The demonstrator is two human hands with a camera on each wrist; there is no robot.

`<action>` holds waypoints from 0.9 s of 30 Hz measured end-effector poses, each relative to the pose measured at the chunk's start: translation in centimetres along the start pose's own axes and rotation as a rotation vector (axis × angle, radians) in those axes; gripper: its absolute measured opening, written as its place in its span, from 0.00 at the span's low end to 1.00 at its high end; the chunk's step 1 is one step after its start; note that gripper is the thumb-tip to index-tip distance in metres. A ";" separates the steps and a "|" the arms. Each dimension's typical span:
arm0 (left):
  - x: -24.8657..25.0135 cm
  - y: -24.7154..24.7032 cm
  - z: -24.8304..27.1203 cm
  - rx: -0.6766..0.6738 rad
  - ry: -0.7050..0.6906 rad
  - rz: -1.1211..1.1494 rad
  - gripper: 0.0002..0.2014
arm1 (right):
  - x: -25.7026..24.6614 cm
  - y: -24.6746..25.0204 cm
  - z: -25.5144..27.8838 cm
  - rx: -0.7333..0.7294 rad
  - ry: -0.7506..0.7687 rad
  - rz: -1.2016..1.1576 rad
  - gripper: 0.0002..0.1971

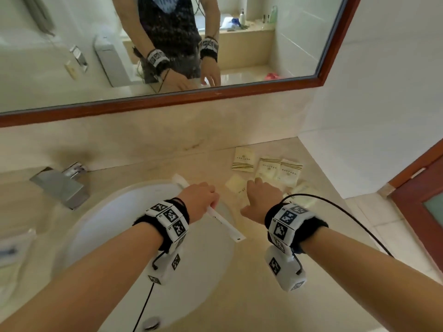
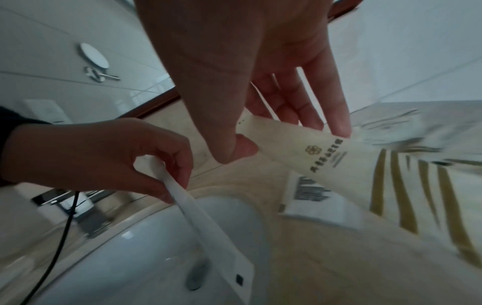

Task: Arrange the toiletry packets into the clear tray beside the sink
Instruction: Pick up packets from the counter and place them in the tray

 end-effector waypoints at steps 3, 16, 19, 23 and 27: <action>-2.6 0.1 3.6 0.030 0.111 0.002 0.12 | -4.7 0.5 -0.7 0.026 0.122 -0.010 0.23; -12.2 -2.2 24.6 0.116 0.595 0.108 0.13 | -27.7 -0.7 1.3 -0.108 0.697 0.086 0.24; -14.2 -2.7 29.3 0.186 0.690 0.155 0.12 | -32.5 -0.8 1.9 -0.087 0.769 0.099 0.22; -17.4 -3.3 34.5 0.211 0.787 0.154 0.10 | -38.2 -0.9 2.0 -0.077 0.833 0.097 0.22; -21.1 -4.2 38.5 0.204 0.839 0.153 0.10 | -43.2 -1.1 1.4 -0.061 0.868 0.126 0.23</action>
Point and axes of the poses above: each hand's wrist, its own z-axis away from the middle knuckle, its own y-axis out of the back of the hand, x = y × z, the point moved 3 cm from there along -z, towards the middle knuckle, and after that the axes turned 7 degrees about x, right-handed, at the moved point
